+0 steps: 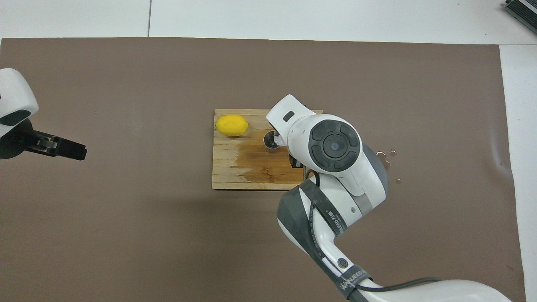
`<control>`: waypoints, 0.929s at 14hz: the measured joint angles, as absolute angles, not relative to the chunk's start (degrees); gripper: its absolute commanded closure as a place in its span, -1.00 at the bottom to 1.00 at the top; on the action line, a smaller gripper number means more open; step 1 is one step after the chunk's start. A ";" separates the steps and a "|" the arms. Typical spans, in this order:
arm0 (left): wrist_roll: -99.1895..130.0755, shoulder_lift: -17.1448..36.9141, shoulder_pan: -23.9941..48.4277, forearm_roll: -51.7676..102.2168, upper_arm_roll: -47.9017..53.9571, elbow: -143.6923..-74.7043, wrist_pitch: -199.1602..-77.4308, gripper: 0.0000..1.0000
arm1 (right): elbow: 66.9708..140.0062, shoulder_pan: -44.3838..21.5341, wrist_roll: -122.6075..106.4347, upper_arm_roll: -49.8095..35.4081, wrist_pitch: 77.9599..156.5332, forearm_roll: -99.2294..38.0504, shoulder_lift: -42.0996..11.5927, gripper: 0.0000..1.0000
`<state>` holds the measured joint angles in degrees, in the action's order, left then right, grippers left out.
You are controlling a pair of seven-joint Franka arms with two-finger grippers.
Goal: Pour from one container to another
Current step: 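Tilt the white cup with the right gripper over the metal cup, then carry the white cup back with the right gripper and lower it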
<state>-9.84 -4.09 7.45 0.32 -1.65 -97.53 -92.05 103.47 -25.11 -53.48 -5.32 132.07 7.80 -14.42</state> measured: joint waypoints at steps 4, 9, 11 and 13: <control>-9.84 -4.09 7.45 0.32 -1.65 -97.53 -92.05 -1.00 | 103.60 -24.62 -53.48 -5.29 132.07 7.44 -14.42 0.75; -9.84 -4.12 7.45 0.32 -1.65 -97.53 -92.05 -1.00 | 103.57 -24.43 -56.00 -5.31 132.54 -0.85 -13.65 0.78; -9.84 -4.12 7.45 0.32 -1.65 -97.53 -92.05 -1.00 | 103.56 -23.95 -58.01 -5.28 132.59 -3.58 -13.24 0.78; -9.84 -4.12 7.45 0.32 -1.65 -97.53 -92.05 -1.00 | 103.57 -22.04 -62.72 -5.25 132.64 -7.70 -12.80 0.78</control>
<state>-9.84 -4.12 7.45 0.32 -1.65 -97.53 -92.05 103.57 -22.04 -62.72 -5.25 132.64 -7.70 -12.80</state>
